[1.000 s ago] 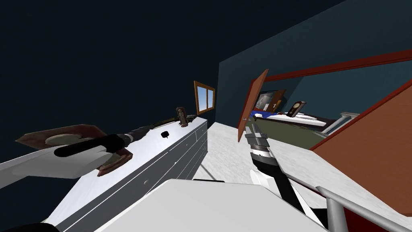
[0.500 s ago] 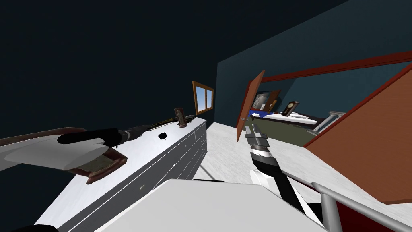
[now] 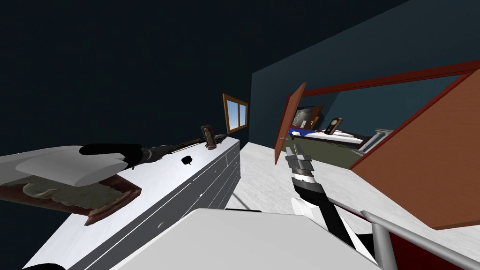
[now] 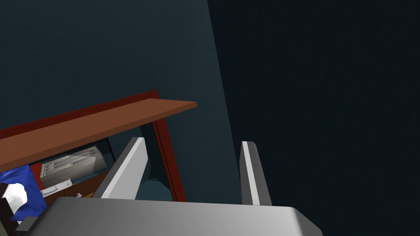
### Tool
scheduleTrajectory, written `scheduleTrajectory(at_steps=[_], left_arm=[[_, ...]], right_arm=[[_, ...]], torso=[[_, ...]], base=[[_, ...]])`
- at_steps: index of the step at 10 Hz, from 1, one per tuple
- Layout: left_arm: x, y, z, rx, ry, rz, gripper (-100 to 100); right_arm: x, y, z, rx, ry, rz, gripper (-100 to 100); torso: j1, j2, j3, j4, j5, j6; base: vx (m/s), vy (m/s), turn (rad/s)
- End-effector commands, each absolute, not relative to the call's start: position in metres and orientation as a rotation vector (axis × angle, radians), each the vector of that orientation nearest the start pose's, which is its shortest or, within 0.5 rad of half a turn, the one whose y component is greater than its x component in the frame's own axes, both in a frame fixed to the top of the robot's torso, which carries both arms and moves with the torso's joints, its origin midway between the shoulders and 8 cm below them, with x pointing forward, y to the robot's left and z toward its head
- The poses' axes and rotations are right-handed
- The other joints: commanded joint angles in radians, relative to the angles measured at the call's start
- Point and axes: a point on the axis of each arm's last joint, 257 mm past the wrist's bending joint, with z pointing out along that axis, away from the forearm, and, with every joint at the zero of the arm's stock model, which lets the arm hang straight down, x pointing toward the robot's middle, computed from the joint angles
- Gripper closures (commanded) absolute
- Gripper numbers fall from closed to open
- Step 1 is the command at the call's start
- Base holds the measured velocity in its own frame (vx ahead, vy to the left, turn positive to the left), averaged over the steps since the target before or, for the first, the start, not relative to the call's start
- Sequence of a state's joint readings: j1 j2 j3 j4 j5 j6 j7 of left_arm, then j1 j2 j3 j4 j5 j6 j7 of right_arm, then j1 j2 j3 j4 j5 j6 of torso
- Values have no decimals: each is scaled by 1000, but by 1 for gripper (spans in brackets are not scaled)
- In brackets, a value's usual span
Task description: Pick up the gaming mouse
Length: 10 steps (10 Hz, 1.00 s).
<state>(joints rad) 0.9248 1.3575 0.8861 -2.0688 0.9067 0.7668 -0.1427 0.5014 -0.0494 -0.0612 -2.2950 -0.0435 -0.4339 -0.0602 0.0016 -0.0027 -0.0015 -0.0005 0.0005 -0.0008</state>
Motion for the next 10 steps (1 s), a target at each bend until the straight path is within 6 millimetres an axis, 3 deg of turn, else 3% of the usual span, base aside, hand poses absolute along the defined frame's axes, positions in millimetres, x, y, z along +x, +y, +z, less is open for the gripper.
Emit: scheduleTrajectory(at_steps=[1, 7, 10], left_arm=[[362, 599, -47, -1126, 1850, -53, -100], [361, 586, -58, -1176, 1984, 41, -100], [351, 573, -81, -1236, 2103, 118, -100]], right_arm=[[348, -301, 20, 707, 640, 1313, 0], [348, -301, 20, 707, 640, 1313, 0], [348, -301, 20, 707, 640, 1313, 0]], torso=[[0, 0, 0, 0, 0, 0], [0, -1, -1, 0, 0, 0], [0, -1, -1, 0, 0, 0]], base=[[21, 8, -54], [27, 11, -29], [40, 10, -24]])
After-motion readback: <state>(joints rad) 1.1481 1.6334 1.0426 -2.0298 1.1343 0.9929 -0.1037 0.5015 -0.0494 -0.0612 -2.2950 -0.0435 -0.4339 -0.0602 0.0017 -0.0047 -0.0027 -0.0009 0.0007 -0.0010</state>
